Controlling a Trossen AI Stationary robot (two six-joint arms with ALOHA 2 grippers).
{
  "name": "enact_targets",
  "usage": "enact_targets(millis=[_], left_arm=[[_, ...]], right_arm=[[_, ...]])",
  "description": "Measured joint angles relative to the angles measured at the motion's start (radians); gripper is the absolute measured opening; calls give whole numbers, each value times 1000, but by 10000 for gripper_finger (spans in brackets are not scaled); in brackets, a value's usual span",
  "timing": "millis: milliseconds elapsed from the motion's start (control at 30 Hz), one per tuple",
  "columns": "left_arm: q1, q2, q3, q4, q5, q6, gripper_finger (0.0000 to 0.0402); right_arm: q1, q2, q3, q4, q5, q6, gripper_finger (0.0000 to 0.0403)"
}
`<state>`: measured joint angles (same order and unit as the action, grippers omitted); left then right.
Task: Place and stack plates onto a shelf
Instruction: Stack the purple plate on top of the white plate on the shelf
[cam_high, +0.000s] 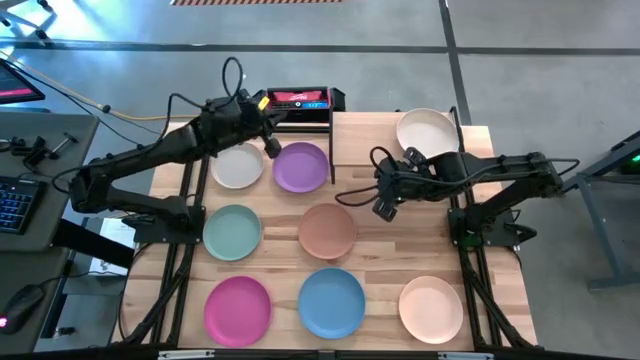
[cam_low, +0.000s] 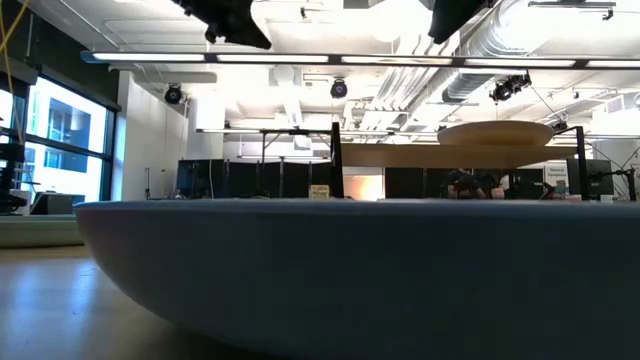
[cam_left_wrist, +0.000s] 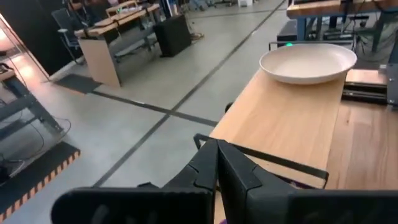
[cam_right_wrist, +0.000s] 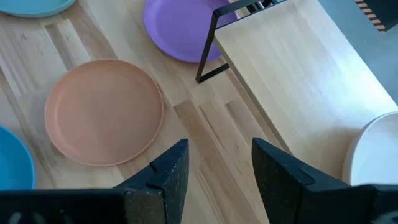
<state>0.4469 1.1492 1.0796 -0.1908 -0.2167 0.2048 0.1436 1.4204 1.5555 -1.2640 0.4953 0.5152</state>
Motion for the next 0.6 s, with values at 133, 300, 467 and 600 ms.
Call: enact_targets(millis=[133, 300, 467, 600], left_arm=[[0, 0, 4, -42, 59, -11, 11], [4, 10, 4, -124, 167, -67, 50], [4, 41, 4, -290, 184, -73, 96], [-5, 91, 3, -353, 181, -88, 121]], right_arm=[[0, 0, 0, 0, -3, 1, 153], [0, 0, 0, 1, -7, 37, 153], [0, 0, 0, 5, -7, 62, 153], [0, 0, 0, 12, -7, 80, 153]])
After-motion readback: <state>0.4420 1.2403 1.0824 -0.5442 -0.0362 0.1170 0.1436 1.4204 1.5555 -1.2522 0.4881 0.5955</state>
